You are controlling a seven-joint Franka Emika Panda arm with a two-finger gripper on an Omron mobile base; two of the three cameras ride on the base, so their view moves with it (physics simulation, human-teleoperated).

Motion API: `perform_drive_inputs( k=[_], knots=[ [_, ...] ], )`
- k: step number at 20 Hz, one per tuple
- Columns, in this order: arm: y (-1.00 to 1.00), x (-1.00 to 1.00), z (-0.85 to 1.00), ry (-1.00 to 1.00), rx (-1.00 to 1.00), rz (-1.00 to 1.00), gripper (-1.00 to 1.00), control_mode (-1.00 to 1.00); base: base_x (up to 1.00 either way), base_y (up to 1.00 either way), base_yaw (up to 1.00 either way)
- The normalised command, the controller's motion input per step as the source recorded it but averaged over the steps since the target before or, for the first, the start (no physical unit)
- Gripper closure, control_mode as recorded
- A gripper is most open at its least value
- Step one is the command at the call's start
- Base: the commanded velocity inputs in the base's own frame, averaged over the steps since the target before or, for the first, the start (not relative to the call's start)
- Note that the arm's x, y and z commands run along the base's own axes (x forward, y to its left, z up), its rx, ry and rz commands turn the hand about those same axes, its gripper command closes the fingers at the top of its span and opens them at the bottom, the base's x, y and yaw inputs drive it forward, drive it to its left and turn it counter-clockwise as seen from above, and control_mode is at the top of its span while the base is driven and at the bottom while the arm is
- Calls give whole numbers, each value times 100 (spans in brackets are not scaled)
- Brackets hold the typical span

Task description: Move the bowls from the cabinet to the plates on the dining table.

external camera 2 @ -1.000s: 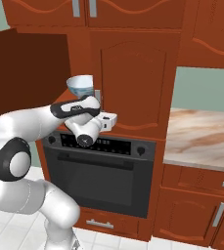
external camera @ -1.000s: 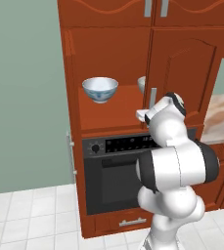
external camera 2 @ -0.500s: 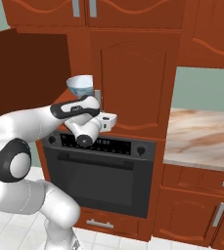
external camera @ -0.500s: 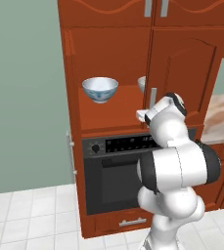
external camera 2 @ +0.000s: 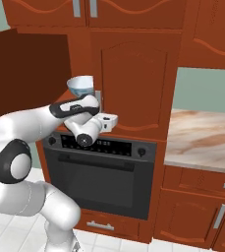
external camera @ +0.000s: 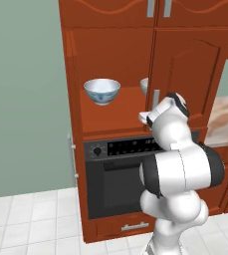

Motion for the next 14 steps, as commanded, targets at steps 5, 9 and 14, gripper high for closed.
perform_drive_inputs(
  k=[5, 9, 14],
  knots=[
    [-43, -19, 25, 8, 0, 0, 100, -100, 0, 0, 0],
    [-59, -29, 24, 6, 0, 0, 100, -100, 0, 0, 0],
    [-66, -34, 20, 4, 0, 0, 100, -100, 0, 0, 0]
  ],
)
